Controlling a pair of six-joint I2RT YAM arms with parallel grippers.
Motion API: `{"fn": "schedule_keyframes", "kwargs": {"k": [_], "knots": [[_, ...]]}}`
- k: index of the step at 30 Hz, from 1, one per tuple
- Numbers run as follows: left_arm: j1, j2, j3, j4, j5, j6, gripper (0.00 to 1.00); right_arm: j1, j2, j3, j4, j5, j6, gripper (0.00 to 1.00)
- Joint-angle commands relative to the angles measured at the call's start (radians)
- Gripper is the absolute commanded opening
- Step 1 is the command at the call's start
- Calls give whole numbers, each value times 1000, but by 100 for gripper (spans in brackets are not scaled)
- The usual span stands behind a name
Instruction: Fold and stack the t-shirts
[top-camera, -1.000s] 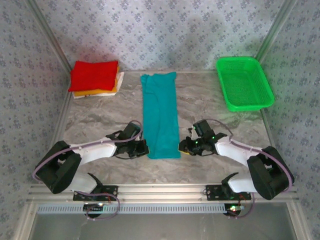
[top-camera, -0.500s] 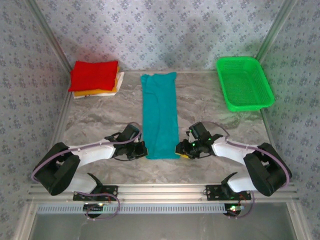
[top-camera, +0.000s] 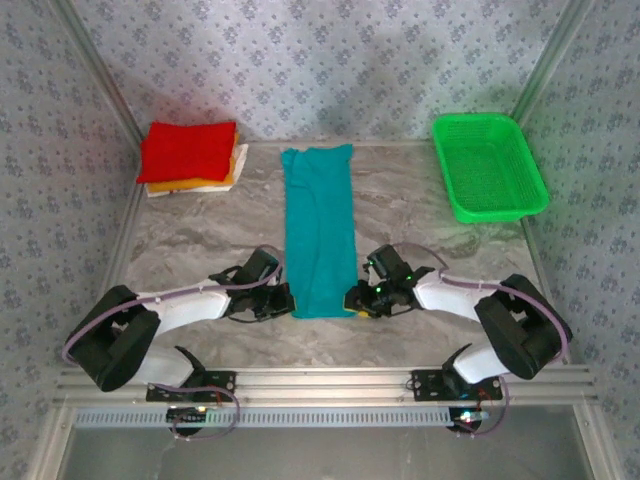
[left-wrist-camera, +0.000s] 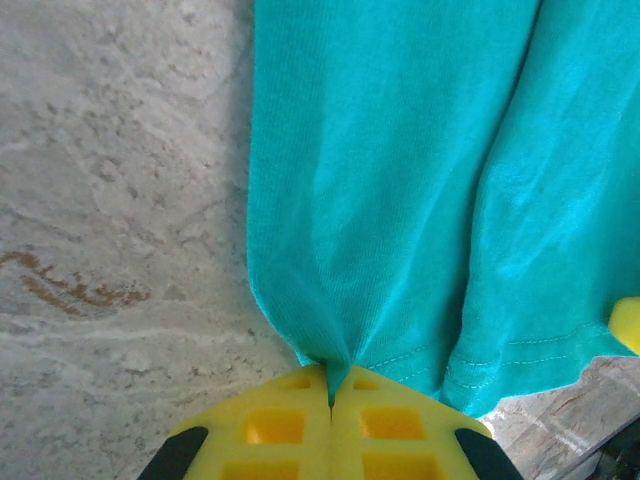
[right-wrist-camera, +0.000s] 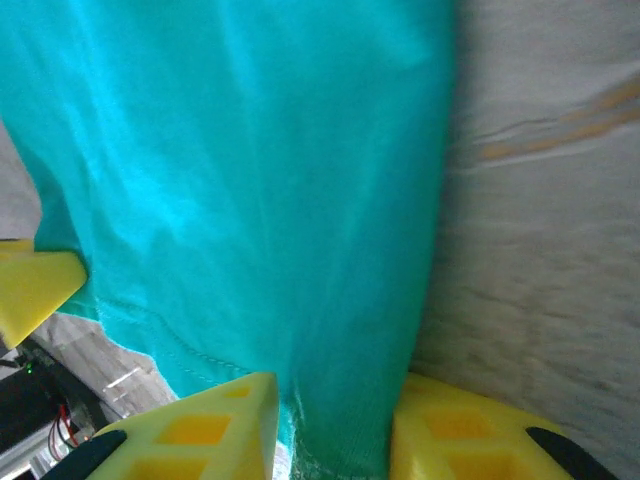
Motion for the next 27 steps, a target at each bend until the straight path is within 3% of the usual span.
{"fn": "schedule_keyframes", "kwargs": {"k": [1,6,9,11,18,23,27], "knots": [[-7,-39,-21,-5,-10,-8,0,21,12,31,20,-9,17,31],[-7,-49,-29,-4,-14,-5,0,18,12,27,-7,26,20,23],[-7,-51,-34,0,-14,-4,0,5,12,25,-25,38,21,34],[-6,-53,-38,3,-14,-2,0,1,14,28,-26,38,19,35],[-8,-53,-37,11,-5,2,0,6,26,25,-14,27,16,0],[-53,-133,-66,-37,-18,-17,0,64,-65,-46,-32,41,39,0],[-142,-244,-128,-61,-35,-84,0,131,-198,-133,-63,55,92,0]]}}
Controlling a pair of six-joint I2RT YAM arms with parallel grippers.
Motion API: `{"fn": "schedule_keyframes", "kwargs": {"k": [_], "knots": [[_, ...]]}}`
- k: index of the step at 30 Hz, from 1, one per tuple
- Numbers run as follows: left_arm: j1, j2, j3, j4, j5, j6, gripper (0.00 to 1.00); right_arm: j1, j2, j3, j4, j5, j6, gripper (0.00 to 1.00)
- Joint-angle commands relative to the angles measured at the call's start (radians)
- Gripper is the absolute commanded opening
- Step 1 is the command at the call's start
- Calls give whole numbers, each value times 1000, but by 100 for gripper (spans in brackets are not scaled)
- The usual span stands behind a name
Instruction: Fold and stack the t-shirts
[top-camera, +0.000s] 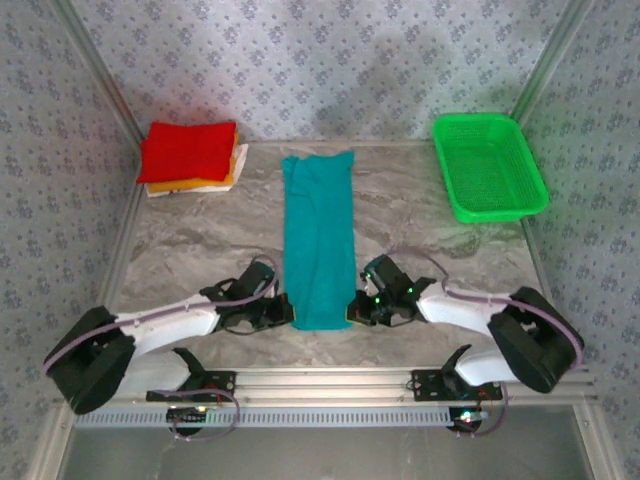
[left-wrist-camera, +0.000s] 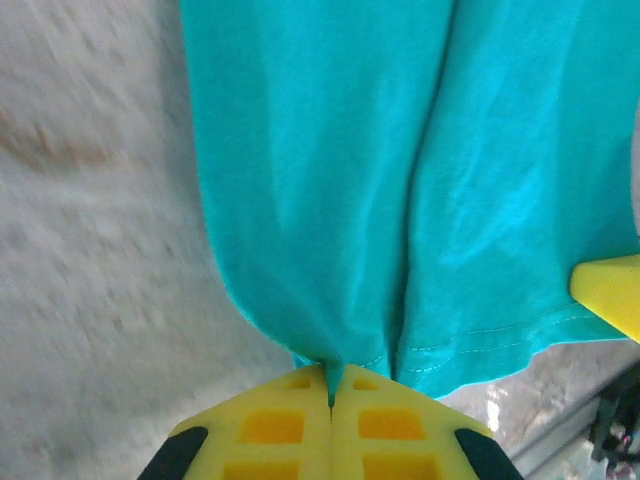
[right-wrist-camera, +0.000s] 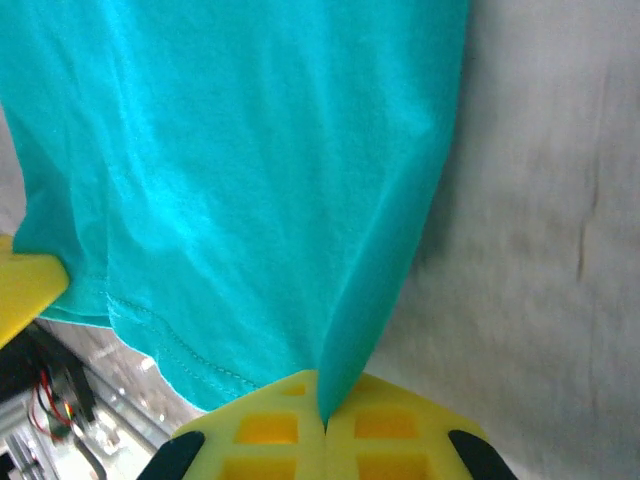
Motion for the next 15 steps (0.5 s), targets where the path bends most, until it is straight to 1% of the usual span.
{"fn": "schedule_keyframes", "kwargs": {"k": [1,3,6,7,10,15], "knots": [[-61,-94,-37,-64,-19,-62,0,49,-118,-56,-83,29,53,0],[-74,-148,-27,-100,-27,-57,0,51,-193,-44,-143,59,49,0],[-57,-208,63,-190,-89,13,0,-2,-249,16,-185,70,19,0],[-30,-210,94,-191,-83,31,0,-30,-239,56,-207,62,-6,0],[96,-155,184,-167,22,78,0,-107,-162,184,-261,49,-102,0],[240,-5,348,-201,75,221,0,-240,4,350,-267,15,-196,0]]}}
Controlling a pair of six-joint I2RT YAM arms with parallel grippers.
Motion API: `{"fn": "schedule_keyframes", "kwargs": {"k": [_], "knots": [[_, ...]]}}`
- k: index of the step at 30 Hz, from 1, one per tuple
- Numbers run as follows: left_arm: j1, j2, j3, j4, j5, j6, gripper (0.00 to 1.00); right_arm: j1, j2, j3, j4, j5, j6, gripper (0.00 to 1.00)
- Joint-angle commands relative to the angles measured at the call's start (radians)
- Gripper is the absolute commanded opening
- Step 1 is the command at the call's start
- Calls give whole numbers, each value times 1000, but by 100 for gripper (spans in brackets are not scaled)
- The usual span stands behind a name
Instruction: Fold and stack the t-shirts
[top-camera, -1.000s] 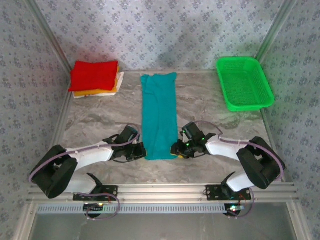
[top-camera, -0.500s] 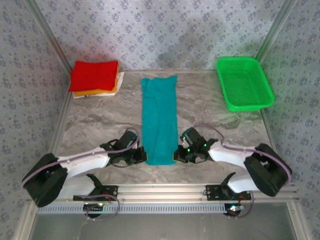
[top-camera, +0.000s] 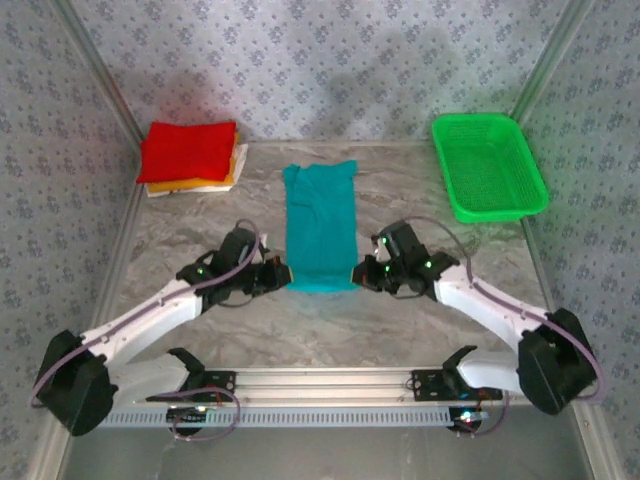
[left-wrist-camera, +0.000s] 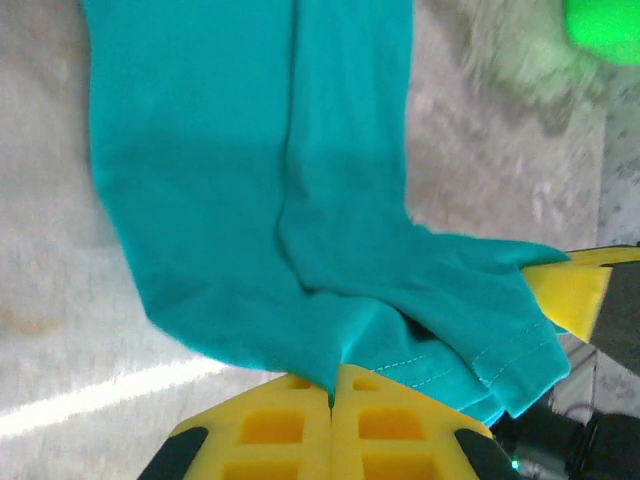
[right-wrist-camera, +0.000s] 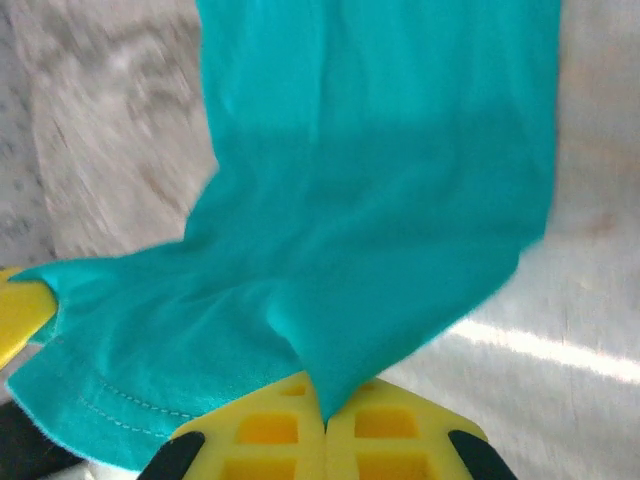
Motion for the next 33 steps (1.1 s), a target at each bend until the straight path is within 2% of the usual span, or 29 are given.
{"fn": "schedule_keyframes", "kwargs": {"k": [1,5,11,17,26,28,31,33], "knots": [[86,87,92,-38,60,124,0,-77,123,122,-66,-17,-121,0],[173,246,186,-6,83,188,0,-123,285,293,-131,1,-226,0],[214,435,314,28,71,288,0,-183,470,428,-71,-15,-247,0],[225,578,485,-13,67,363,0,-208,575,535,-53,-21,-250,0],[241,698,633,-82,46,425,0,-235,656,620,-55,-24,-246,0],[248,715,656,-89,16,437,0,-239,688,661,-60,-23,-246,4],[260,756,718,-111,-44,472,34,-251,752,743,-59,-42,-243,17],[275,788,777,-125,-86,485,40,-259,806,834,-107,-43,-260,20]]}}
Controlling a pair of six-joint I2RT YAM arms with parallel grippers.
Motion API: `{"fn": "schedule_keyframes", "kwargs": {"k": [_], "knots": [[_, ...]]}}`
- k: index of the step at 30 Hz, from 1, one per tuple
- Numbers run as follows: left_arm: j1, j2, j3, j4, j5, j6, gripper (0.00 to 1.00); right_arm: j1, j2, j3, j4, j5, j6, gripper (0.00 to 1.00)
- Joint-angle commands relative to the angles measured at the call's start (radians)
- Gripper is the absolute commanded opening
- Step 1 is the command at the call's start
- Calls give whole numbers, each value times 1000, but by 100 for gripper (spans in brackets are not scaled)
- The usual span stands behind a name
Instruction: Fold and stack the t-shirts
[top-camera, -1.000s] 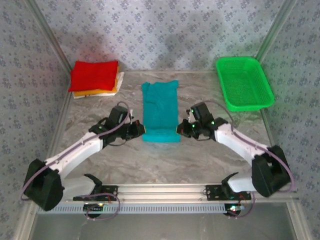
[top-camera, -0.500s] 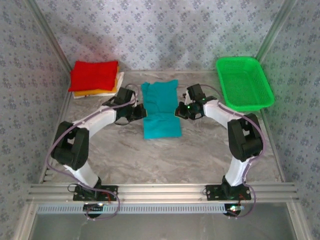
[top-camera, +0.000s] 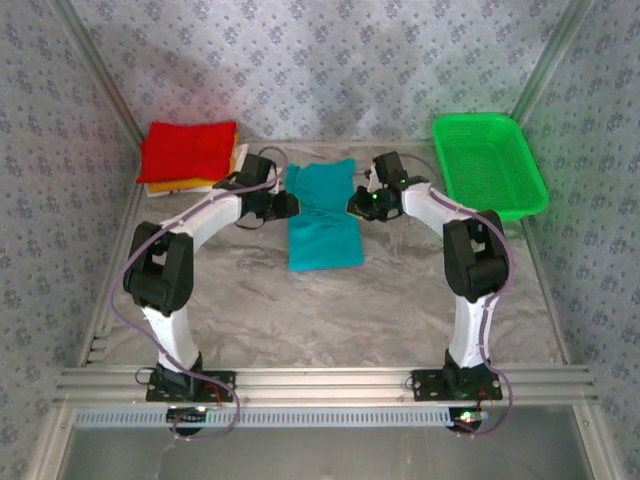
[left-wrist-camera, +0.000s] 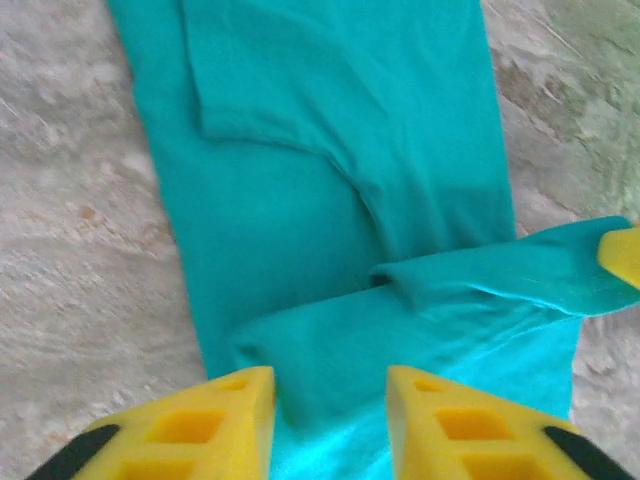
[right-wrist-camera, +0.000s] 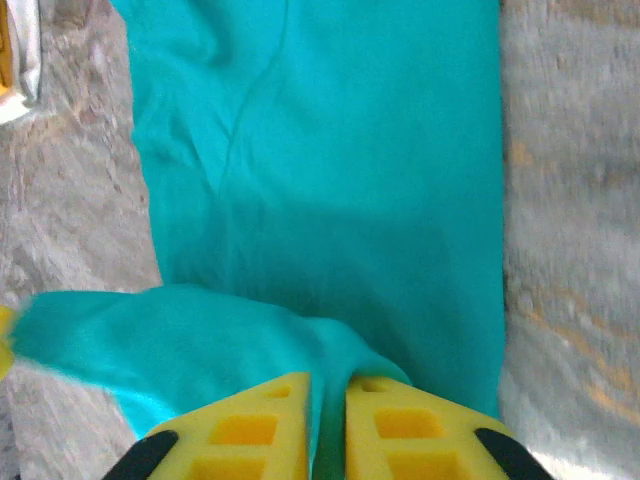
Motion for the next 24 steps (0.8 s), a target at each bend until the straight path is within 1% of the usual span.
{"fn": "schedule_keyframes", "kwargs": {"k": [1,2,3,4,6,9,10,11,12,13,14,16,18,19,22,24], "knots": [[30,45,112,-37,-91,60,48,-24,82,152,-81,-24,-34,23],[36,59,159,-60,-106,70,54,-33,97,186,-107,-30,-36,30],[39,67,200,-91,-126,78,55,-39,93,189,-108,-30,-33,36],[37,60,235,-121,-151,86,54,-46,70,174,-97,-26,-34,39],[26,4,225,-119,-181,89,54,-44,2,126,-85,-14,-50,39],[-24,-122,90,-51,-194,66,55,-13,-169,-65,8,-7,-60,40],[-47,-161,29,-18,-195,48,54,4,-225,-142,52,-10,-59,39],[-72,-199,-47,31,-198,30,50,19,-268,-211,97,-19,-46,35],[-94,-226,-113,78,-195,12,45,31,-291,-259,143,-33,-30,29],[-111,-245,-179,139,-183,-15,41,44,-304,-286,182,-59,-12,21],[-124,-253,-235,197,-158,-40,39,56,-307,-339,216,-73,-1,16],[-134,-230,-293,262,-120,-75,33,86,-292,-351,238,-52,-7,10],[-135,-175,-290,273,-83,-94,28,98,-250,-339,247,-41,0,4],[-137,-145,-283,283,-74,-93,28,98,-222,-336,277,-52,8,2],[-135,-60,-252,322,-93,-79,29,92,-132,-285,324,-50,30,1],[-125,-1,-204,327,-104,-64,29,85,-61,-202,314,-51,28,1]]}}
